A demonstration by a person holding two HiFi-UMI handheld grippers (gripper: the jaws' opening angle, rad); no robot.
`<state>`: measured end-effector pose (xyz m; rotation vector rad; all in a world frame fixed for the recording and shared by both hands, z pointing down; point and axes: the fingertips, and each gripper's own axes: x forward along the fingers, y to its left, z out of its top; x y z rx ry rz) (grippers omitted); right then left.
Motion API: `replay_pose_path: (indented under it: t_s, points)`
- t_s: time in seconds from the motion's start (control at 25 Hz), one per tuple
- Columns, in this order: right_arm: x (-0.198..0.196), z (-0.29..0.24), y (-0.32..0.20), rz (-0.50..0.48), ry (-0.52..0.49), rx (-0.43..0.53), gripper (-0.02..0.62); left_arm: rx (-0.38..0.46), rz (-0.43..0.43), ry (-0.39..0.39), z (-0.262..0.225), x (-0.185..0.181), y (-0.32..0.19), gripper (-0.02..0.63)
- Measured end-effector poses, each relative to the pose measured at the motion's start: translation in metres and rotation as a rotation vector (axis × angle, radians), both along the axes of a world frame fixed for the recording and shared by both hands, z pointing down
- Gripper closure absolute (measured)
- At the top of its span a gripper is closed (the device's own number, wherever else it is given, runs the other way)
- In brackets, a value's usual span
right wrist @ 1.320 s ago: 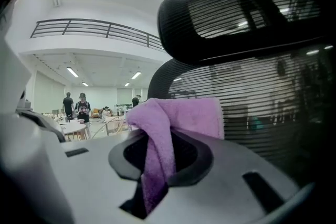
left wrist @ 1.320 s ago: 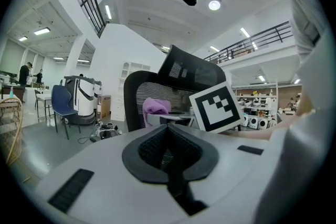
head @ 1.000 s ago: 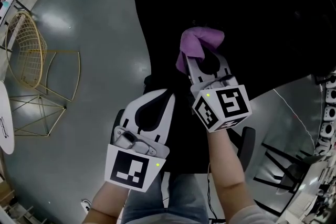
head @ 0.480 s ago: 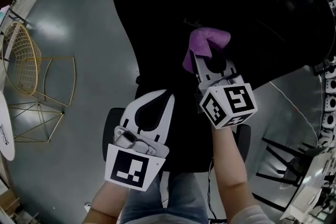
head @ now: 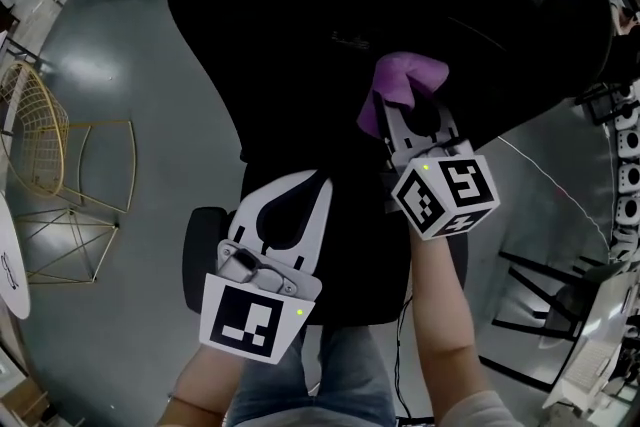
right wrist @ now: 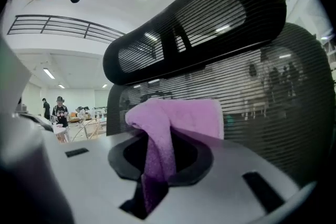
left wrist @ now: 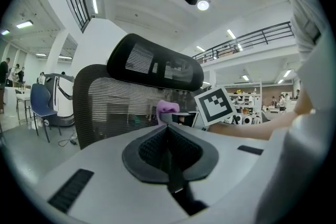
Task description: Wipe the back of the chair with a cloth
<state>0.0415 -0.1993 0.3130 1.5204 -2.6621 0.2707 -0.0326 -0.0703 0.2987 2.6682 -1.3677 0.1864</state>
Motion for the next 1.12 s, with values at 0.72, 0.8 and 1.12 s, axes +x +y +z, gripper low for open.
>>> replay_pose_path:
  t_s: [0.72,0.8,1.12]
  points:
    - [0.094,0.002,0.008,0.108,0.019,0.001,0.529,-0.006,0.052,0.013,0.001,0.057,0.006,0.597]
    - [0.107,0.002,0.009,0.124,0.018,-0.002,0.529,-0.005,0.066,0.009,0.001,0.066,0.008,0.597]
    - [0.152,0.005,0.016,0.181,0.026,-0.016,0.529,-0.002,0.096,0.017,-0.001,0.091,0.012,0.597]
